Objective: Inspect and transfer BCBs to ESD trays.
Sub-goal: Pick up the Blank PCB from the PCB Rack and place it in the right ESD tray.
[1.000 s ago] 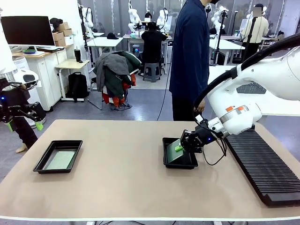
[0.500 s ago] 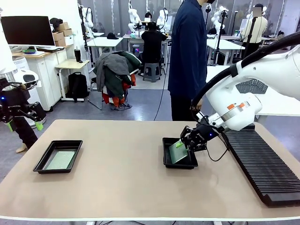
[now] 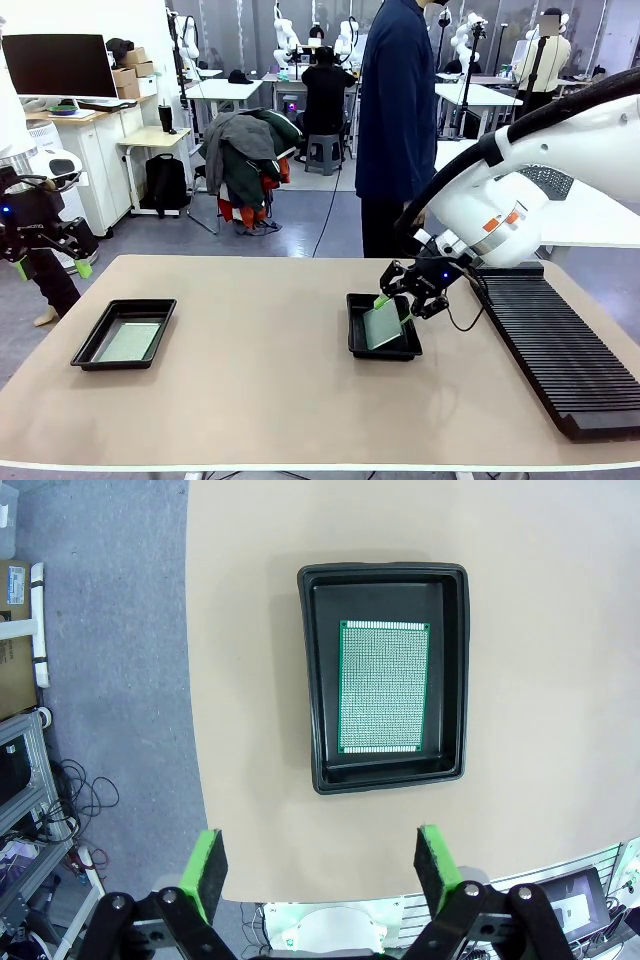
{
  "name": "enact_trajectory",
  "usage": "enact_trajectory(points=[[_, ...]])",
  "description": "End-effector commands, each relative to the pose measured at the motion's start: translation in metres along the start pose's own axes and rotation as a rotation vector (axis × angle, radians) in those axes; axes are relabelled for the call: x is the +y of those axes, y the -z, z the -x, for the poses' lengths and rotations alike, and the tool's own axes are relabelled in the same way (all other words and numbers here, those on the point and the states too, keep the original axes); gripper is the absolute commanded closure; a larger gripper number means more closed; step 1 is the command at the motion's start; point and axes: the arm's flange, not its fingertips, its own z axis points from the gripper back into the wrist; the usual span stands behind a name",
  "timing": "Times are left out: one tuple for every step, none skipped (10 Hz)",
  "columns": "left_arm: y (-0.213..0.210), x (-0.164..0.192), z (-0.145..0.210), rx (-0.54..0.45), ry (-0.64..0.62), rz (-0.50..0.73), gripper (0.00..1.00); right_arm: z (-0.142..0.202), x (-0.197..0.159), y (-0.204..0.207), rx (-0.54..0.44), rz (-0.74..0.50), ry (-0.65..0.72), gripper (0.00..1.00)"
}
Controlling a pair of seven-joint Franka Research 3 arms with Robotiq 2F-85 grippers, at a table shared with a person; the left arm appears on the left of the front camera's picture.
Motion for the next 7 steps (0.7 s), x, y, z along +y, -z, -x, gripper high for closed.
enact_trajectory(points=[[0.002, 0.000, 0.000, -0.008, -0.001, 0.009, 0.00, 0.005, 0.027, -0.016, -0.003, 0.143, 0.017, 0.26], [0.002, 0.000, 0.000, -0.008, -0.001, 0.009, 0.00, 0.007, 0.036, -0.022, 0.003, 0.195, 0.017, 0.20], [0.002, 0.000, 0.000, -0.008, -0.001, 0.009, 0.00, 0.010, 0.045, -0.030, 0.008, 0.246, 0.017, 0.15], [0.002, 0.000, 0.000, -0.008, -0.001, 0.009, 0.00, 0.013, 0.052, -0.041, 0.001, 0.316, 0.027, 0.09], [0.002, 0.000, 0.000, -0.008, -0.001, 0.009, 0.00, 0.016, 0.059, -0.048, 0.002, 0.360, 0.020, 0.02], [0.002, 0.000, 0.000, -0.008, -0.001, 0.009, 0.00, 0.018, 0.065, -0.053, -0.002, 0.408, 0.019, 0.00], [0.002, 0.000, 0.000, -0.008, -0.001, 0.009, 0.00, 0.021, 0.072, -0.056, 0.001, 0.443, 0.010, 0.00]])
